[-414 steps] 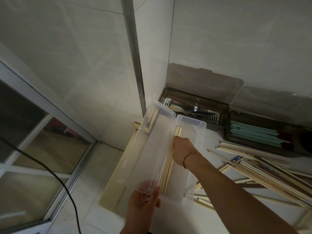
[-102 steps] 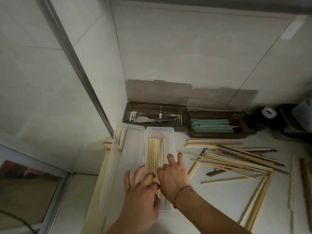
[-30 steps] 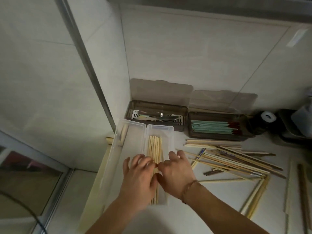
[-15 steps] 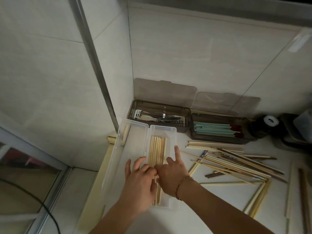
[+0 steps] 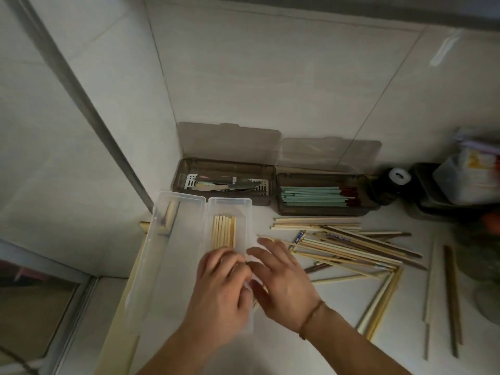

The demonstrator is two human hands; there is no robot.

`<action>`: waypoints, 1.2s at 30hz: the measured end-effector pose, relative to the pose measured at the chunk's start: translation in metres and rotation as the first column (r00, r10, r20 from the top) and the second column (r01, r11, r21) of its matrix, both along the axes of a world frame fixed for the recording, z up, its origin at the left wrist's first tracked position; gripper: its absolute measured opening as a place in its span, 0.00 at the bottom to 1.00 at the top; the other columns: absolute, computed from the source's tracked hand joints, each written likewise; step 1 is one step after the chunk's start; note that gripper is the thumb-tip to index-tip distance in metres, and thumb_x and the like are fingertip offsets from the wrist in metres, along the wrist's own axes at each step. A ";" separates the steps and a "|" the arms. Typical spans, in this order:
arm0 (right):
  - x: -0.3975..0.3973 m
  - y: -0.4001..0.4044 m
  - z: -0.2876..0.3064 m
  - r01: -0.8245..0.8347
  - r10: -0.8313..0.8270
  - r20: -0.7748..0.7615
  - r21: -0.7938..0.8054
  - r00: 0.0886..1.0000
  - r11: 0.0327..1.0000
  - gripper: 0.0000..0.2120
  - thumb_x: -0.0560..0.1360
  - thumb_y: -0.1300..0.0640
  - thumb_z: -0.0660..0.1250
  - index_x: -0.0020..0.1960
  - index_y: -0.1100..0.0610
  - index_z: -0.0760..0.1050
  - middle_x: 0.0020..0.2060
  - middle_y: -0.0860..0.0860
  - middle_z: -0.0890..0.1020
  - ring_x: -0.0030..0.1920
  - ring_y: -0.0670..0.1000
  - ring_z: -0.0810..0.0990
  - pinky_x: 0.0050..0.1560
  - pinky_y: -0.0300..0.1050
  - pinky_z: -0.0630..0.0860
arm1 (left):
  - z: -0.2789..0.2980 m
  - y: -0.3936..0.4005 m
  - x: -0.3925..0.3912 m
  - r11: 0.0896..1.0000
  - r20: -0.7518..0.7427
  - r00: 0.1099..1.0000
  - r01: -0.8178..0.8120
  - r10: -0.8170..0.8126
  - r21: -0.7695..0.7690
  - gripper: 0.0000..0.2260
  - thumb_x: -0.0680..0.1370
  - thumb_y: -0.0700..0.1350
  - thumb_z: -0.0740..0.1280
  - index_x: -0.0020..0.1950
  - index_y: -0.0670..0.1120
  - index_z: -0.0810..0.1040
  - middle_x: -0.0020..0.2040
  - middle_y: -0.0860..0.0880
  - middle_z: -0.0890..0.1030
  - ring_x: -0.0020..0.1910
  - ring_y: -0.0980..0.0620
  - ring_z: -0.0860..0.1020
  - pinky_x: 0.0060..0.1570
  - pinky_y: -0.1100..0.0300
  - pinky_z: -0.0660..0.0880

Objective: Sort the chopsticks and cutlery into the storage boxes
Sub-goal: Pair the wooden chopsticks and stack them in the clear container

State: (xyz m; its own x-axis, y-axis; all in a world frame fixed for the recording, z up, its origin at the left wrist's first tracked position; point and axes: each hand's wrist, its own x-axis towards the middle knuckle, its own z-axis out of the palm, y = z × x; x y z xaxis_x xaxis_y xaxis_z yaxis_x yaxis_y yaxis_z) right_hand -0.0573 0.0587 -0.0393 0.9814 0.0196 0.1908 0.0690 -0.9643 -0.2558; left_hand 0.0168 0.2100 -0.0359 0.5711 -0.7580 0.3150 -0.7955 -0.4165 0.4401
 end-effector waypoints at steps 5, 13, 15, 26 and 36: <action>-0.070 -0.072 -0.027 0.366 -0.371 0.036 0.099 0.928 0.925 0.08 0.69 0.56 0.68 0.48 0.50 0.80 0.45 0.46 0.81 0.50 0.53 0.78 0.46 0.47 0.78 | -0.002 -0.059 -0.031 0.968 -0.052 0.974 0.225 -0.220 0.110 0.04 0.72 0.43 0.64 0.44 0.48 0.77 0.47 0.51 0.76 0.50 0.49 0.74 0.52 0.55 0.74; -0.159 -0.139 -0.067 0.529 -0.521 -0.185 -0.005 0.833 0.848 0.12 0.61 0.60 0.78 0.40 0.48 0.81 0.40 0.44 0.80 0.43 0.53 0.78 0.36 0.44 0.79 | -0.034 -0.142 -0.061 0.790 -0.031 0.990 0.127 -0.136 0.600 0.14 0.78 0.44 0.63 0.64 0.46 0.74 0.58 0.46 0.77 0.58 0.44 0.74 0.55 0.52 0.72; -0.165 -0.144 -0.070 0.523 -0.509 -0.196 0.023 0.838 0.852 0.10 0.62 0.57 0.77 0.40 0.48 0.79 0.40 0.43 0.79 0.43 0.52 0.77 0.37 0.43 0.78 | -0.041 -0.149 -0.063 0.792 -0.025 0.993 0.106 -0.114 0.602 0.13 0.78 0.44 0.62 0.63 0.47 0.74 0.59 0.47 0.76 0.59 0.44 0.73 0.57 0.52 0.71; -0.144 -0.152 -0.060 0.339 -0.338 0.023 -0.083 0.941 0.937 0.16 0.74 0.49 0.59 0.57 0.50 0.79 0.55 0.46 0.80 0.55 0.57 0.75 0.48 0.51 0.77 | 0.000 -0.128 -0.073 0.855 0.007 0.995 0.081 -0.098 0.512 0.14 0.67 0.42 0.74 0.51 0.50 0.79 0.43 0.51 0.82 0.45 0.47 0.77 0.46 0.52 0.66; -0.071 -0.079 -0.010 0.157 -0.130 -0.089 0.531 0.988 0.833 0.18 0.76 0.52 0.63 0.64 0.42 0.69 0.39 0.39 0.78 0.37 0.40 0.75 0.40 0.35 0.73 | 0.041 -0.060 -0.002 0.961 -0.106 0.966 -0.249 0.236 -0.124 0.15 0.75 0.46 0.66 0.62 0.49 0.74 0.65 0.48 0.70 0.61 0.51 0.71 0.62 0.57 0.67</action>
